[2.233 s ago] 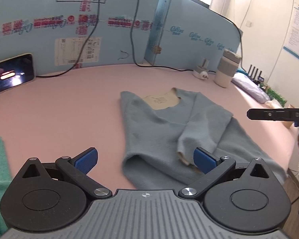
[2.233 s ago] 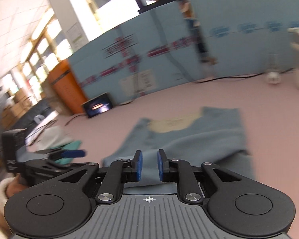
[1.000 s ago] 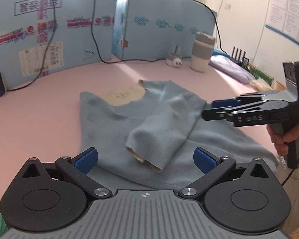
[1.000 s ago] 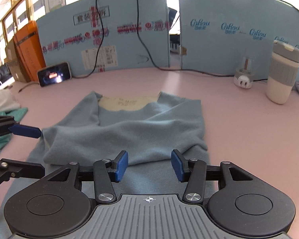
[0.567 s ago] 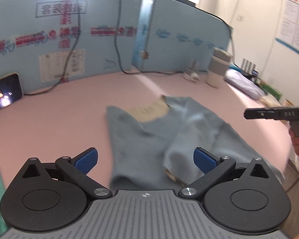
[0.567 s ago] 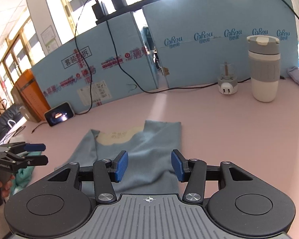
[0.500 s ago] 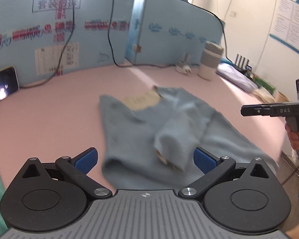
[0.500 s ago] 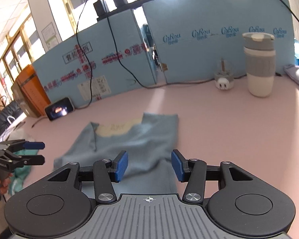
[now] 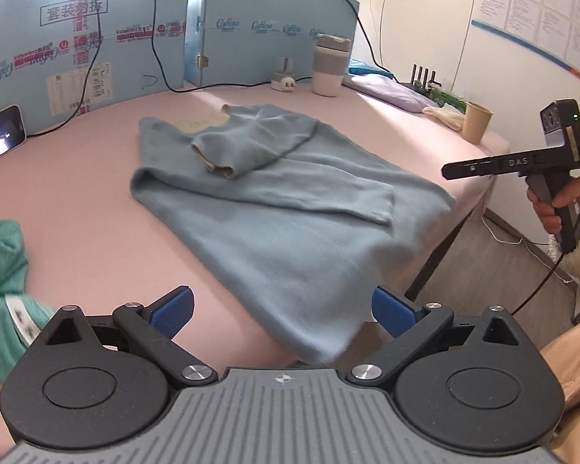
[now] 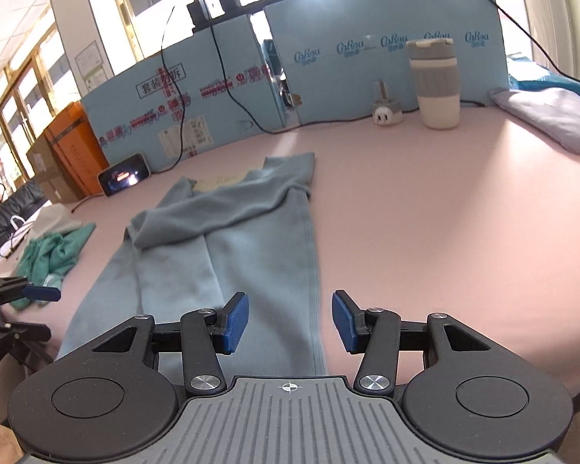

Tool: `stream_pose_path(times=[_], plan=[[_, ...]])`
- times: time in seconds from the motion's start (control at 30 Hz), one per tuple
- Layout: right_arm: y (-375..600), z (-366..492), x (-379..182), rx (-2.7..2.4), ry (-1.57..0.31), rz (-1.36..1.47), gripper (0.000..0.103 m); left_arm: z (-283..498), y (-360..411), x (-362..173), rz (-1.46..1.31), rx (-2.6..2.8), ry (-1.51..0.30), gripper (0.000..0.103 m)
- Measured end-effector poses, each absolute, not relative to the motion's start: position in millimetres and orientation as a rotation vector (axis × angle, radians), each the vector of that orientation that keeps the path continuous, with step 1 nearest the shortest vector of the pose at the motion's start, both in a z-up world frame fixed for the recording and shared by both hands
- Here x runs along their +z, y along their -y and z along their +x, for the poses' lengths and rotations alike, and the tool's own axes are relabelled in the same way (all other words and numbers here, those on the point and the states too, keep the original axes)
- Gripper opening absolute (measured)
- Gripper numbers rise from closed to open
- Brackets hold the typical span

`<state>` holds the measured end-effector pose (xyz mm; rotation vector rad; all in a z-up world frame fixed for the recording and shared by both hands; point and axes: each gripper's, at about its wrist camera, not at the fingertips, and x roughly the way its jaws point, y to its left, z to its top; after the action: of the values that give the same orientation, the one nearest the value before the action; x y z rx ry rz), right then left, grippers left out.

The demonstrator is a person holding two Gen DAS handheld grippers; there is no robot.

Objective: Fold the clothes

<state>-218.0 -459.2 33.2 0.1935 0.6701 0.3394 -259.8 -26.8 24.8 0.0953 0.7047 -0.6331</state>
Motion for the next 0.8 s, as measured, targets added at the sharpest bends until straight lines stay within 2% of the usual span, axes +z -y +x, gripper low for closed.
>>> stream_pose_path(times=[0.03,0.1,0.17,0.33,0.4,0.5,0.57,0.63,0.7,0.73,0.77,0.8], plan=[[458,-221,30,0.339,-0.674,0.188,0.048,-265,29,23,0.094,-0.639,-0.71,0.098],[457,-227,25,0.338,-0.681,0.177,0.048,-274,32,18,0.087,-0.648,-0.724,0.087],[455,-232,19,0.332,-0.687,0.165,0.047,-278,36,11,0.08,-0.645,-0.745,0.08],[453,-239,4,0.314,-0.666,0.135,0.047,-283,46,-5,0.043,-0.621,-0.775,0.069],[453,-241,2,0.314,-0.655,0.138,0.047,-282,47,-11,0.013,-0.606,-0.783,0.054],[455,-244,0,0.319,-0.639,0.146,0.047,-278,45,-16,-0.071,-0.596,-0.794,0.042],[457,-245,-2,0.322,-0.629,0.154,0.047,-278,46,-17,-0.077,-0.584,-0.78,0.039],[457,-246,-4,0.311,-0.617,0.148,0.04,-277,46,-17,-0.086,-0.574,-0.768,0.031],[458,-247,-6,0.292,-0.604,0.133,0.025,-276,44,-16,-0.101,-0.573,-0.762,0.019],[459,-248,-6,0.29,-0.601,0.144,0.023,-275,43,-15,-0.103,-0.572,-0.758,0.015],[461,-248,-6,0.289,-0.599,0.16,0.015,-275,42,-13,-0.106,-0.579,-0.757,0.009],[463,-248,-6,0.287,-0.598,0.175,0.008,-274,41,-12,-0.109,-0.587,-0.757,0.008]])
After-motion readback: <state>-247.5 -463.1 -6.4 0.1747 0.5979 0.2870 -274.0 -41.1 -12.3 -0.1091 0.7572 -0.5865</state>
